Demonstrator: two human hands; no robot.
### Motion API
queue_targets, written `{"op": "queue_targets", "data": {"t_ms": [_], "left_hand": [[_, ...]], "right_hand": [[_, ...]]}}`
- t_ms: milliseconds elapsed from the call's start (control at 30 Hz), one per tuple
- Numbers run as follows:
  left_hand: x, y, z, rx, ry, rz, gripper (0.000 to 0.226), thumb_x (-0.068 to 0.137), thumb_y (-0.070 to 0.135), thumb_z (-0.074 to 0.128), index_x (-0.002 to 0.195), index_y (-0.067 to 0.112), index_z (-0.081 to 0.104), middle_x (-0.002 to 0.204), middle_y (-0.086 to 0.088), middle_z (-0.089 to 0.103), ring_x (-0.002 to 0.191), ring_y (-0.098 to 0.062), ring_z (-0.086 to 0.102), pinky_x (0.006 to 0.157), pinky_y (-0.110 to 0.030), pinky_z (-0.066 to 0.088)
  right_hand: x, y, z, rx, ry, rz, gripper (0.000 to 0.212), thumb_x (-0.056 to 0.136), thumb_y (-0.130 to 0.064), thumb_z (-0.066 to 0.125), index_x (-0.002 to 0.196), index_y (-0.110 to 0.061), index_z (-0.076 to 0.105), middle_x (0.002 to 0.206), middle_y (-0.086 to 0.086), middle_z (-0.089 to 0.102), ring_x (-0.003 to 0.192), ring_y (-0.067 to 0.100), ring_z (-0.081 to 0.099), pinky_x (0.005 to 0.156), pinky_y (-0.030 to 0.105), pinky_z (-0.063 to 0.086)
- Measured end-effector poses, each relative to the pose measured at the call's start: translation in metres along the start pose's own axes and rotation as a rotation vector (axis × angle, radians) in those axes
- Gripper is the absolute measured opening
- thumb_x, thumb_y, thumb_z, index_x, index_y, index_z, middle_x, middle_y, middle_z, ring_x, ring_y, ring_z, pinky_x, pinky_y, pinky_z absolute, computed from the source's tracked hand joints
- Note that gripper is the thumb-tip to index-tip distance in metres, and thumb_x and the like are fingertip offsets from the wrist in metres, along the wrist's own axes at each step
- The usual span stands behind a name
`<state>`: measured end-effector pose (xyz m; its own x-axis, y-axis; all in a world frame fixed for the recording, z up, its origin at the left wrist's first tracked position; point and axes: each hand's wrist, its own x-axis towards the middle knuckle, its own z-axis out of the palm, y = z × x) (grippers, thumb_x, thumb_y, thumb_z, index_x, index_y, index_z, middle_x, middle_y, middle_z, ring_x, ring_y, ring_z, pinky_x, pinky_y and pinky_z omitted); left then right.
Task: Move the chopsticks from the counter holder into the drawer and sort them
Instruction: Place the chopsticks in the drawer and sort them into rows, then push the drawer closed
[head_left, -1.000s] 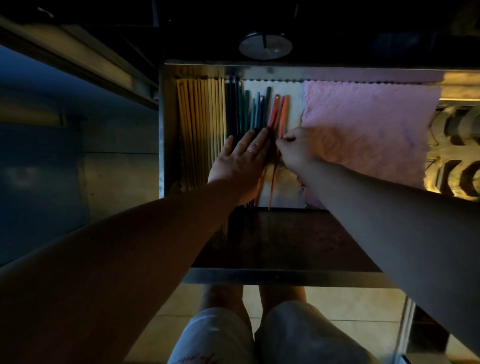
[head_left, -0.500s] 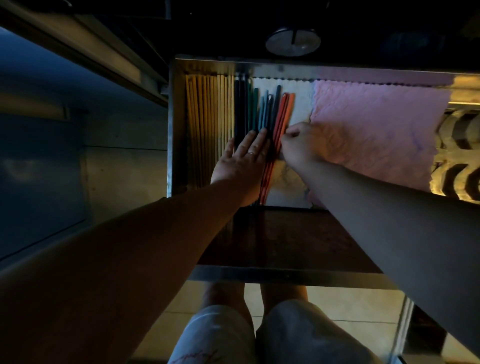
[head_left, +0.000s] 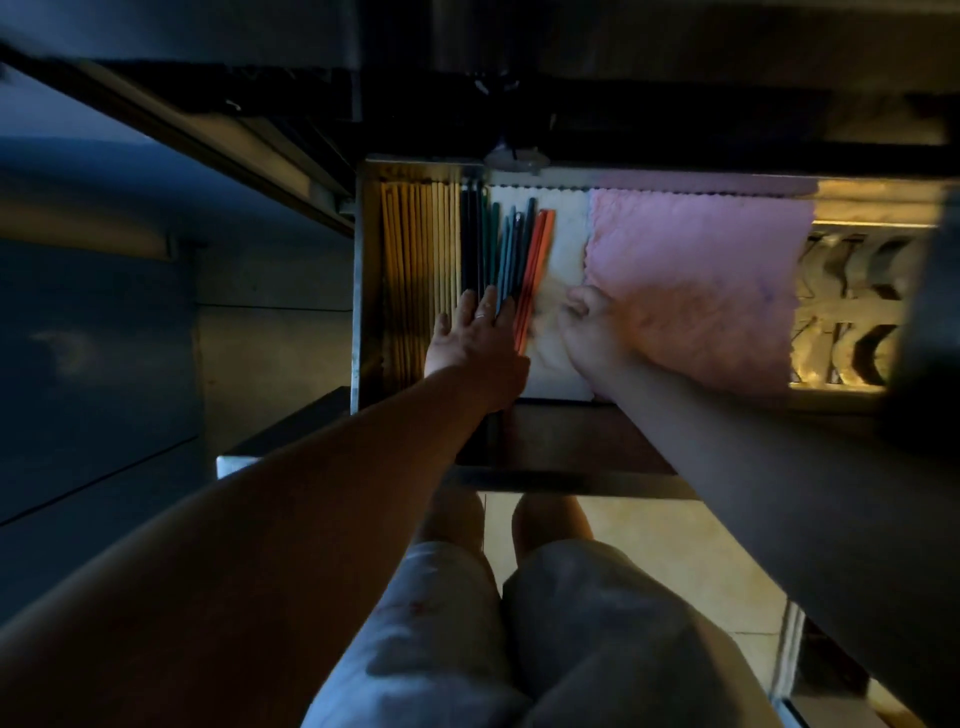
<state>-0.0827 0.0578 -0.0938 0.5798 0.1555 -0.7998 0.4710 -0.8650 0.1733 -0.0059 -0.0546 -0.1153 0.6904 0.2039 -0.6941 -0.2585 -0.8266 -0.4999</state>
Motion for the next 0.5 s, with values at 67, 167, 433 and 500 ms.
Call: {"op": "queue_targets", "data": {"t_ms": [67,167,433,500], "left_hand": [[-0.02,0.01,-0.008,-0.071,0.002,-0.016,0.074,0.099,0.049,0.041,0.156,0.022,0.003,0.164,-0.003,-0.008,0.15,-0.028,-0.01,0.121,-0.05,0.005],[-0.055,0.024,-0.018,-0.134,0.02,-0.029,0.071,0.098,0.051,0.039,0.156,0.023,0.007,0.165,-0.004,-0.004,0.15,-0.03,-0.008,0.119,-0.053,0.005],[-0.142,0.043,-0.02,-0.155,0.105,0.011,0.066,0.098,0.055,0.033,0.155,0.03,0.01,0.165,-0.002,0.0,0.15,-0.029,-0.005,0.12,-0.053,0.004],[-0.162,0.043,-0.016,-0.151,0.092,0.023,0.066,0.098,0.056,0.032,0.155,0.03,0.011,0.165,-0.002,0.0,0.151,-0.029,-0.004,0.12,-0.053,0.004]], "right_hand": [[-0.023,0.001,-0.017,-0.183,-0.008,-0.09,0.042,0.093,-0.03,0.05,0.131,-0.011,0.054,0.125,0.017,0.06,0.114,0.031,0.058,0.097,0.029,0.046],[-0.062,-0.003,-0.043,-0.315,0.002,-0.22,0.057,0.088,-0.051,0.033,0.132,-0.02,0.049,0.125,0.013,0.058,0.113,0.033,0.057,0.096,0.039,0.048],[-0.155,0.01,-0.106,-0.655,0.042,-0.275,0.058,0.094,-0.055,0.037,0.146,-0.036,0.021,0.156,0.003,0.023,0.144,0.031,0.019,0.112,0.053,0.023],[-0.172,0.017,-0.115,-0.689,-0.007,-0.22,0.063,0.093,-0.059,0.035,0.148,-0.038,0.014,0.16,0.0,0.012,0.147,0.029,0.008,0.115,0.055,0.013]]}}
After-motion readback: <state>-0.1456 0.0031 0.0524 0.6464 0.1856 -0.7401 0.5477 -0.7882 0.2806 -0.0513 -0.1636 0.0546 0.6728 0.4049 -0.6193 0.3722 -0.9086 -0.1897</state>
